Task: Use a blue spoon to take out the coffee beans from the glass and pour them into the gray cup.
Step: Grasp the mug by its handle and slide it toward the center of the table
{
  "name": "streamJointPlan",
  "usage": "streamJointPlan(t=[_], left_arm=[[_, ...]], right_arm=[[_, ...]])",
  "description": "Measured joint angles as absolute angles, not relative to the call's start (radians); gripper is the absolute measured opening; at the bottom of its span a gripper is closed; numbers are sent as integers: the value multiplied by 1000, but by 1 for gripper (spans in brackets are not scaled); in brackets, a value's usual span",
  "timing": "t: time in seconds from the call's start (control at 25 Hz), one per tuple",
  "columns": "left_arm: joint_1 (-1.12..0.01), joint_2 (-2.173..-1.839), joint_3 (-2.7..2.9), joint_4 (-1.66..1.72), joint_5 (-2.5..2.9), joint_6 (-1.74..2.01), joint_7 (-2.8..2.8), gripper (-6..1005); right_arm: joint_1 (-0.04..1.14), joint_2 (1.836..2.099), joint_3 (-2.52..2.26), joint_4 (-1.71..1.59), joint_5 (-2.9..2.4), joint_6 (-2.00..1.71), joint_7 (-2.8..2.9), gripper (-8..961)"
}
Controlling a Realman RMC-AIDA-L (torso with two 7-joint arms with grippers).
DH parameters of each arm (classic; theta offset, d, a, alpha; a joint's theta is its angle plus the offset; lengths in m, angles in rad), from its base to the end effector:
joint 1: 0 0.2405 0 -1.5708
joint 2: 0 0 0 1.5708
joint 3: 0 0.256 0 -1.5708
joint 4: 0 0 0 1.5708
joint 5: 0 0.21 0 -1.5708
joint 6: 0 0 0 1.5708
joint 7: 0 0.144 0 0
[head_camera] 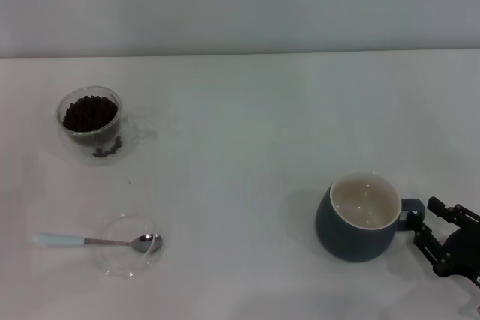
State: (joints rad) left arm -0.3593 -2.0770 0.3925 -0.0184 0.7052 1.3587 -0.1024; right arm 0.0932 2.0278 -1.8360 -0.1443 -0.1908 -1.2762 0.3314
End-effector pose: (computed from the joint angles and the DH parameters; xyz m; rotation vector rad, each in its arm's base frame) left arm -0.3917 0.2792 0.0514 -1.2014 -0.5226 -0.5620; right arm 0.3887 0.1943 -0.0365 -1.9976 0.6041 0.5529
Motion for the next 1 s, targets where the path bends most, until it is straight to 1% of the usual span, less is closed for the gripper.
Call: streamJointPlan(t=[0.16, 0.64, 1.0], left_arm=[[-361, -2077, 394, -18, 705, 1358, -102, 888], [-362, -2077, 396, -19, 706, 1357, -100, 888], [-361, -2079, 393, -22, 706, 1357, -103, 888]], right_arm=[[100, 2028, -1838, -144, -194, -1276, 331, 430], [113, 2028, -1863, -170, -195, -1274, 331, 183], [130, 2028, -1896, -184, -194, -1269, 332, 161]])
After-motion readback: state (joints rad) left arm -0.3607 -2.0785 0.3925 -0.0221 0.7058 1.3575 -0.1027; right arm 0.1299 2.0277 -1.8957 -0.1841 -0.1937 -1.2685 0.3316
